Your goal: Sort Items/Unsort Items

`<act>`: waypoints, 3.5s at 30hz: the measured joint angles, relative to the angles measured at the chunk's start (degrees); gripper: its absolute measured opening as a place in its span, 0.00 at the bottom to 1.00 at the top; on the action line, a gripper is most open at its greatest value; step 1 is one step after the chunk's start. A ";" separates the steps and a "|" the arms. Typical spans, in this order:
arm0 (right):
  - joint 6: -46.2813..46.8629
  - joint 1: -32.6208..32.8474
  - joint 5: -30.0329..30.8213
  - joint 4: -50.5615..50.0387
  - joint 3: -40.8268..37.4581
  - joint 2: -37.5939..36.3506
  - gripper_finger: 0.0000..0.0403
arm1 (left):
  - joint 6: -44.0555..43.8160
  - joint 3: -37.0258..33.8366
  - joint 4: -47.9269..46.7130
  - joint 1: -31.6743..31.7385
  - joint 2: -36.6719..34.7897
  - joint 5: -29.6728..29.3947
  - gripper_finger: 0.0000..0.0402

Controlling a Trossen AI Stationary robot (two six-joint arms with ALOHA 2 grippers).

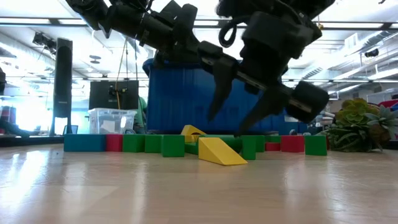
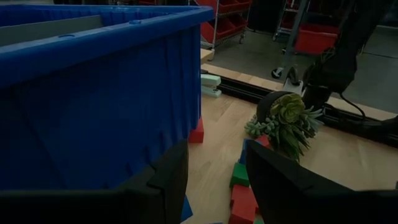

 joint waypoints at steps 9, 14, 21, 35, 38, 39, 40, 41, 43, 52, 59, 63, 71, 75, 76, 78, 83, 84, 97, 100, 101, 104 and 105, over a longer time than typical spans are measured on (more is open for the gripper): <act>-6.67 -0.10 -1.83 5.68 0.01 5.04 0.46 | 0.00 -0.02 -0.04 0.01 -0.02 -0.02 0.42; -8.29 -0.02 -4.41 7.71 0.36 6.32 0.46 | 0.00 -0.02 -0.19 0.02 -0.04 -0.02 0.42; 5.23 -0.32 1.41 6.93 0.13 5.18 0.42 | 0.00 -0.02 -0.29 0.00 -0.04 -0.02 0.42; 55.92 2.75 0.52 12.52 0.22 1.08 0.48 | 0.00 -0.02 0.09 0.02 -0.04 -0.01 0.42; 59.73 3.84 0.84 13.73 0.14 2.57 0.56 | 0.00 -0.02 0.04 0.01 -0.04 -0.02 0.42; 60.78 4.20 1.34 15.57 0.10 3.28 0.59 | 0.00 -0.02 -0.03 0.02 -0.04 0.00 0.42; 61.62 4.63 1.90 17.45 0.17 3.89 0.61 | 0.00 -0.02 0.04 0.02 -0.04 0.00 0.42; 62.57 5.10 2.63 18.59 0.19 4.56 0.63 | -0.02 -0.02 0.01 0.02 -0.04 -0.02 0.42; 64.41 5.96 4.96 21.10 0.32 6.12 0.66 | -0.02 -0.02 -0.01 0.02 -0.04 -0.02 0.42; 75.91 7.82 12.76 25.99 0.23 11.25 0.68 | -0.02 -0.02 -0.08 0.01 -0.04 -0.04 0.42; 79.21 9.76 14.94 28.30 0.34 14.98 0.65 | 0.00 0.00 0.00 0.02 -0.04 0.00 0.42; 79.72 10.19 19.71 29.12 0.34 15.72 0.60 | 0.00 0.00 -0.08 0.02 -0.02 -0.01 0.42; 78.41 10.34 25.13 29.56 0.21 15.75 0.31 | 0.00 0.00 -0.05 0.01 -0.02 0.00 0.42; 73.95 10.92 24.93 29.33 0.14 13.88 0.31 | 0.00 -0.01 -0.07 0.01 -0.02 -0.01 0.42; 73.17 10.94 24.87 29.35 0.14 12.77 0.31 | -0.01 0.00 -0.01 0.01 -0.02 0.00 0.42; 72.56 11.02 24.70 28.48 0.19 10.12 0.31 | 0.00 0.00 -0.02 0.02 -0.02 0.00 0.42; 71.98 11.23 23.45 17.91 0.21 1.14 0.31 | -0.01 -0.02 -0.01 0.01 -0.02 -0.01 0.42; 71.74 11.27 23.47 15.36 0.21 -0.97 0.31 | 0.00 -0.01 0.02 0.02 -0.02 0.00 0.42; 76.88 5.71 35.29 -12.69 0.21 -30.53 0.31 | 0.00 -0.02 0.01 0.00 -0.02 0.00 0.42; 76.20 0.54 36.74 -12.80 0.21 -35.32 0.31 | 0.00 0.00 0.00 0.00 -0.02 -0.01 0.42; 75.90 -1.53 37.17 -12.55 0.21 -36.56 0.31 | 0.00 -0.01 0.00 0.00 -0.02 -0.01 0.42; 72.37 -9.29 37.48 -9.23 0.21 -39.40 0.31 | -0.01 -0.02 -0.01 0.00 -0.02 0.00 0.42; 71.14 -12.33 37.38 -7.17 0.21 -40.05 0.31 | 0.00 -0.02 -0.01 0.00 -0.02 -0.02 0.42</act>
